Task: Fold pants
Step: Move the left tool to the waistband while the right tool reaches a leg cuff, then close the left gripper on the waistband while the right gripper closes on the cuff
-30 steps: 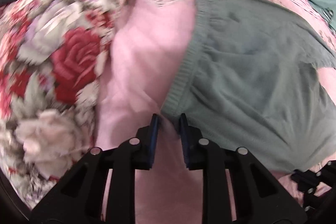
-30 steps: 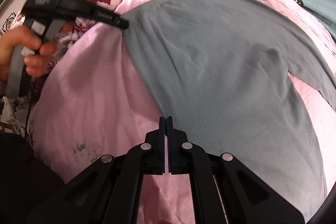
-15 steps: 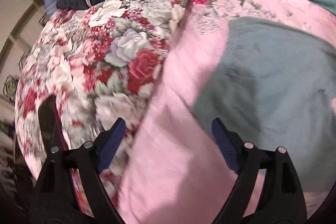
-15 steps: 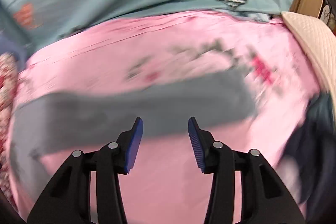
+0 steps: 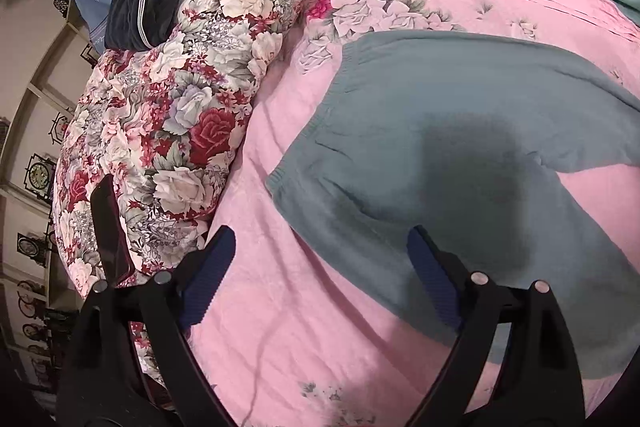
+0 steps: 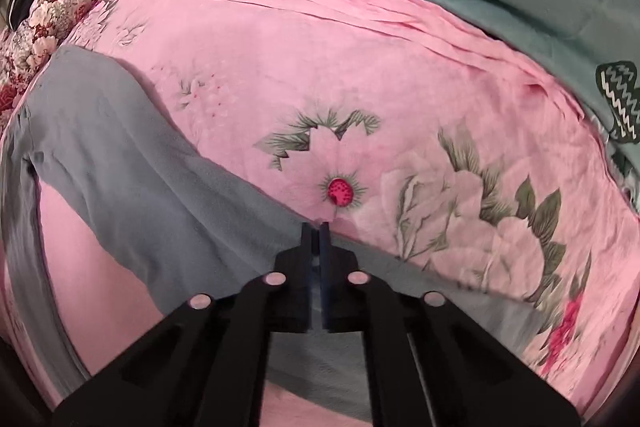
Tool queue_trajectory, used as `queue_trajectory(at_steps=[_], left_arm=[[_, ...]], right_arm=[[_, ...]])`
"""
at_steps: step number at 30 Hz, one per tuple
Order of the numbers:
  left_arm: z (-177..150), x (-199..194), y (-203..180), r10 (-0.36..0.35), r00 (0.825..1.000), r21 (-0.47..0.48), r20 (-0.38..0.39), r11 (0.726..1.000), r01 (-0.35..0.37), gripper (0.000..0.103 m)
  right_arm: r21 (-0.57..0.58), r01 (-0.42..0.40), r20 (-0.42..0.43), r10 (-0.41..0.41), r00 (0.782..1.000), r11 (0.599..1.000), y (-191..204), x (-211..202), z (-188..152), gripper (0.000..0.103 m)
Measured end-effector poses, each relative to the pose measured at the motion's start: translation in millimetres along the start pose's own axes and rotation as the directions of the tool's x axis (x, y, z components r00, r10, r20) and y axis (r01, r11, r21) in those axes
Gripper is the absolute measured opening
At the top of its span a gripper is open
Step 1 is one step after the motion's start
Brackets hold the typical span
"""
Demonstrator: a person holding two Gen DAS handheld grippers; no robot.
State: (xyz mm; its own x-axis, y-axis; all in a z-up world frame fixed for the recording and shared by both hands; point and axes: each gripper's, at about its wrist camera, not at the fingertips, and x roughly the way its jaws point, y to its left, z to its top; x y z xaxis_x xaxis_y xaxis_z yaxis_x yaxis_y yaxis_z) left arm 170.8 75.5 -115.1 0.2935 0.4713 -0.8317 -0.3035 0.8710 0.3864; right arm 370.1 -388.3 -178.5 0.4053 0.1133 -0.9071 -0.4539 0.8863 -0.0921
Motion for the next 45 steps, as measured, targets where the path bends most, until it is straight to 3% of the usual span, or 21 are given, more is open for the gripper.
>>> queue_trajectory(at_steps=[1, 3, 5, 7, 8, 9, 11, 17, 22, 27, 34, 36, 38, 41, 43, 45], left_arm=[[3, 0, 0, 0.003, 1.000, -0.007, -0.002, 1.000, -0.003, 0.089], [9, -1, 0, -0.002, 1.000, -0.026, -0.006, 1.000, 0.001, 0.089], [16, 0, 0, -0.012, 1.000, -0.023, -0.001, 1.000, 0.012, 0.089], [23, 3, -1, -0.014, 1.000, 0.001, 0.017, 1.000, 0.013, 0.089], [29, 6, -2, -0.008, 1.000, 0.022, 0.028, 1.000, 0.008, 0.089], [36, 9, 0, -0.005, 0.999, 0.042, 0.043, 0.999, 0.003, 0.089], [53, 15, 6, -0.018, 0.997, 0.069, 0.076, 0.998, 0.013, 0.090], [126, 69, 23, -0.199, 0.978, 0.183, 0.069, 0.966, 0.184, 0.090], [170, 130, 21, -0.308, 0.951, 0.213, 0.016, 0.931, 0.297, 0.090], [186, 158, 14, -0.469, 0.883, 0.291, -0.002, 0.845, 0.449, 0.088], [200, 167, 4, -0.572, 0.820, 0.445, -0.002, 0.734, 0.513, 0.088], [204, 170, -1, -0.604, 0.796, 0.480, -0.026, 0.691, 0.540, 0.078], [207, 175, -8, -0.632, 0.771, 0.515, -0.081, 0.635, 0.575, 0.056], [206, 182, -20, -0.621, 0.774, 0.579, -0.123, 0.588, 0.564, 0.039], [207, 185, -26, -0.623, 0.767, 0.603, -0.152, 0.556, 0.571, 0.038], [207, 186, -31, -0.634, 0.752, 0.614, -0.181, 0.524, 0.590, 0.037]], right_arm=[[0.046, 0.025, 0.038, -0.027, 0.999, 0.999, -10, -5, 1, 0.002], [0.146, -0.006, 0.080, -0.006, 0.997, 0.989, -26, -8, 1, 0.002], [0.160, 0.012, 0.077, -0.025, 0.997, 0.987, -26, -3, -3, 0.003], [0.192, 0.051, 0.030, -0.058, 0.998, 0.980, -25, 3, -7, 0.012], [0.220, 0.054, 0.022, -0.060, 0.998, 0.974, -22, 0, -5, 0.029], [0.267, 0.049, 0.039, -0.062, 0.997, 0.963, -22, -9, -7, 0.038], [0.312, 0.010, 0.104, -0.045, 0.994, 0.950, -17, -31, -8, 0.041], [0.121, -0.087, 0.122, 0.072, 0.990, 0.989, 72, -60, 29, 0.042], [-0.003, -0.181, 0.098, 0.181, 0.979, 0.983, 154, -34, 89, 0.042], [-0.086, -0.218, 0.012, 0.220, 0.975, 0.972, 205, 12, 140, 0.042], [-0.189, -0.226, -0.098, 0.211, 0.973, 0.956, 229, 55, 175, 0.042], [-0.207, -0.233, -0.120, 0.212, 0.970, 0.950, 225, 58, 178, 0.042], [-0.219, -0.248, -0.144, 0.220, 0.965, 0.944, 222, 61, 180, 0.042], [-0.250, -0.261, -0.184, 0.219, 0.958, 0.933, 219, 66, 180, 0.041], [-0.261, -0.279, -0.212, 0.227, 0.951, 0.924, 218, 70, 178, 0.036], [-0.282, -0.278, -0.230, 0.216, 0.949, 0.918, 220, 74, 176, 0.023]])
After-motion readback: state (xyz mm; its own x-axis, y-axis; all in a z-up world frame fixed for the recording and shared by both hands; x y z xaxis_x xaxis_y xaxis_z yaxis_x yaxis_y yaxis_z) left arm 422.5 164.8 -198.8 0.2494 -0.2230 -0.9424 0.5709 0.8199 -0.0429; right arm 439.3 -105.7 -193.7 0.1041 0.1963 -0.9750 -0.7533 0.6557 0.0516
